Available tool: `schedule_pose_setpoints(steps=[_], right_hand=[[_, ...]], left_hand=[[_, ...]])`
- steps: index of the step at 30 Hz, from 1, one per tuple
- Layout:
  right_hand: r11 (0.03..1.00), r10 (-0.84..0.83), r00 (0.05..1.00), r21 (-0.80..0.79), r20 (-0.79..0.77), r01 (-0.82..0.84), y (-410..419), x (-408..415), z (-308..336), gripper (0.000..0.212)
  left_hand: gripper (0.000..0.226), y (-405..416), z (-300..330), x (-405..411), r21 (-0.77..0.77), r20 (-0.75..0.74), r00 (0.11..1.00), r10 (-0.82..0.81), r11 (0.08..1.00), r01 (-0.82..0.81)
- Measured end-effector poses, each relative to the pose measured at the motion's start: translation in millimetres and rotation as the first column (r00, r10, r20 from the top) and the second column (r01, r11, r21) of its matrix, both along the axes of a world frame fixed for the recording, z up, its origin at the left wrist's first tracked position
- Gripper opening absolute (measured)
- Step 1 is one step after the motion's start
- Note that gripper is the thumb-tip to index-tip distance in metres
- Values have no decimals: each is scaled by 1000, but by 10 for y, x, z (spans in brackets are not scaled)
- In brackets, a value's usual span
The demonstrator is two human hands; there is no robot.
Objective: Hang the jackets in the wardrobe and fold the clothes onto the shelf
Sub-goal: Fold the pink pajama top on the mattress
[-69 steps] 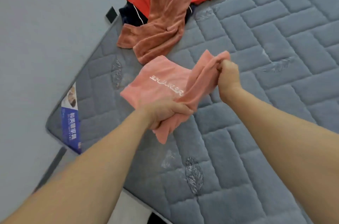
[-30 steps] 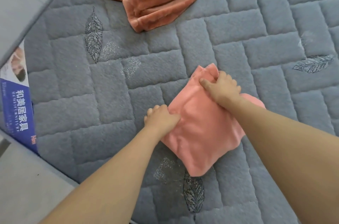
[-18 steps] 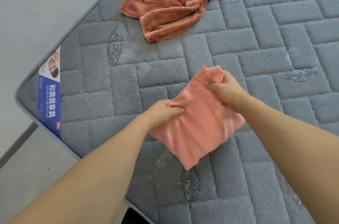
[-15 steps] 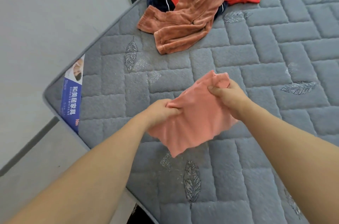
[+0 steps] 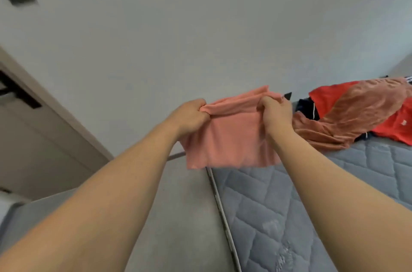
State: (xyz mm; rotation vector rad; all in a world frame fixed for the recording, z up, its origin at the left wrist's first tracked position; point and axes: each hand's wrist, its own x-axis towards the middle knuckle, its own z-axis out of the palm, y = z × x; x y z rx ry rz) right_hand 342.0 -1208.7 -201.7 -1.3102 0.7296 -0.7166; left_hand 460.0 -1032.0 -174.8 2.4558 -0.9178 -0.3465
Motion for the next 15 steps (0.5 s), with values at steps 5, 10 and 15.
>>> schedule_pose_setpoints(steps=[5, 10, 15], right_hand=[[981, 190, 972, 16, 140, -194, 1246, 570, 848, 9], [907, 413, 883, -13, 225, -421, 2573, 816, 1426, 16], [790, 592, 753, -19, 287, -613, 3726, 685, 1898, 10]], left_hand=[[14, 1466, 853, 11, -49, 180, 951, 251, 968, -246], [20, 2882, 1439, -315, -65, 331, 810, 483, 869, -491], [19, 3986, 1871, -900, -46, 478, 613, 629, 715, -698]])
